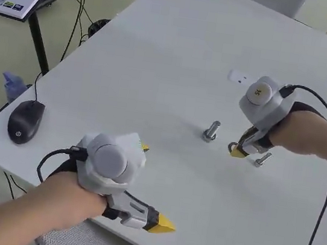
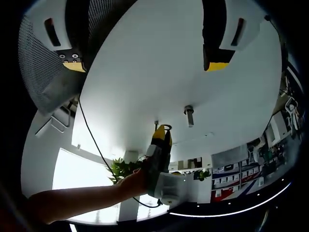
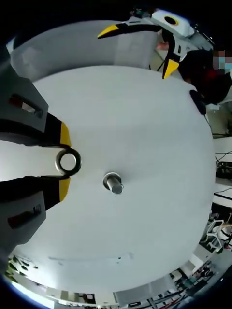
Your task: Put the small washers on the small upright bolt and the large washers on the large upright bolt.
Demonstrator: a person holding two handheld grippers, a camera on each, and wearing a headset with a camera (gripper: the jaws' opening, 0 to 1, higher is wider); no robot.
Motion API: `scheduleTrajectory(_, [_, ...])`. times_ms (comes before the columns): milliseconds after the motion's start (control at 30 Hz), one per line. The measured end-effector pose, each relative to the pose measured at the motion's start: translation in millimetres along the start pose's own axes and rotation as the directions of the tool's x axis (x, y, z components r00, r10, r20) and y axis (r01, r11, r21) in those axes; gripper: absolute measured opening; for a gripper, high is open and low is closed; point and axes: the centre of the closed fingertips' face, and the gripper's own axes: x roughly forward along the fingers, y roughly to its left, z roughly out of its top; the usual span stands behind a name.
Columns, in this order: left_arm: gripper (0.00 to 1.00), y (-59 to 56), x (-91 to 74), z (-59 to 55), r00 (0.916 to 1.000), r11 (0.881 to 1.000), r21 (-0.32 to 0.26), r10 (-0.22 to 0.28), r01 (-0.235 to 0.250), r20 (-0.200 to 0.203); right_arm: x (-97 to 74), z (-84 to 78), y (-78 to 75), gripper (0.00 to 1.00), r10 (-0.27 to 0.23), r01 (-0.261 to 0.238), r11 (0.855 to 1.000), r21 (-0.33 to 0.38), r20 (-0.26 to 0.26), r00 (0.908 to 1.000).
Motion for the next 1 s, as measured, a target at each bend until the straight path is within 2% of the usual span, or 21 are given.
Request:
scheduleTrajectory(233, [1.00,7.5,4.0,2.6,1.0000,1.000,0.002,0.003,-0.003,0.008,-0.5,14.4,-14.0,0.22,-0.008,0.008,1.000,-0.010,0.014,0.9999])
scheduleTrajectory(433, [1.00,9.4,5.8,-0.4,1.0000,1.000,0.005,0.001,-0.001,-0.007,-0.8,31.2,-28.5,0.22,-0.018,0.019,1.000,-0.014,0.029,0.9994])
scheduleTrajectory(500, [1.00,10.7,6.4,-2.2,0.9997,0.999,0.031,0.010,-0.009,-0.024,-0.1,36.1,-31.8,0.22,-0.019,0.020,1.000,-0.013,0.036,0.9992])
scheduleTrajectory(767, [0.99,11.6,7.9,1.5,1.0000,1.000,0.014,0.005,-0.005,-0.008,5.6,48.8,-34.7,0.22,-0.022,0.023,0.999,-0.037,0.034,0.9992])
scheduleTrajectory(1000, [0.99,12.3,5.4,-1.0,1.0000,1.000,0.012,0.002,-0.002,-0.008,13.2,56.3,-36.7,0.22,-0.022,0.023,0.999,-0.045,0.029,0.9994])
